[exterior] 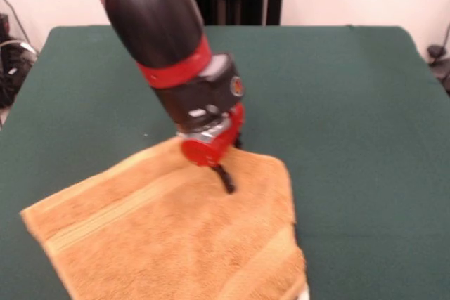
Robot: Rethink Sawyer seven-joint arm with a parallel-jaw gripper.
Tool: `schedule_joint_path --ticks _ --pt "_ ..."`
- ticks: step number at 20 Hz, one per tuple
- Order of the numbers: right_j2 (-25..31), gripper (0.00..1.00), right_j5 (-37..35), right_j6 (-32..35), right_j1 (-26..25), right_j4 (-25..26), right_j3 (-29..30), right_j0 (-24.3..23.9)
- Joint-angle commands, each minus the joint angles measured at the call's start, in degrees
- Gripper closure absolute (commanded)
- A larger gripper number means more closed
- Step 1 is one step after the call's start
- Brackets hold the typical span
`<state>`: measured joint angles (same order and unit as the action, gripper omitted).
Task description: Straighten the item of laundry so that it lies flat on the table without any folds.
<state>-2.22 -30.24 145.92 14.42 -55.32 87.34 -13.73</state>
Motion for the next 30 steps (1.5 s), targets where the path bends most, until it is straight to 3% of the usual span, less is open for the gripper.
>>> schedule_joint_path --ticks 1,7,23,30 --pt "15.0 0.00 -16.6 19.3 -7.3 0.5 -2.9 6.5" --pt "12.2 0.00 -21.6 26.0 -8.2 1.8 -5.6 8.5" --pt "6.3 0.00 -25.7 27.9 -11.8 5.0 -10.7 9.6" --pt "2.3 0.00 -32.6 40.9 -13.9 6.5 -15.5 11.4"
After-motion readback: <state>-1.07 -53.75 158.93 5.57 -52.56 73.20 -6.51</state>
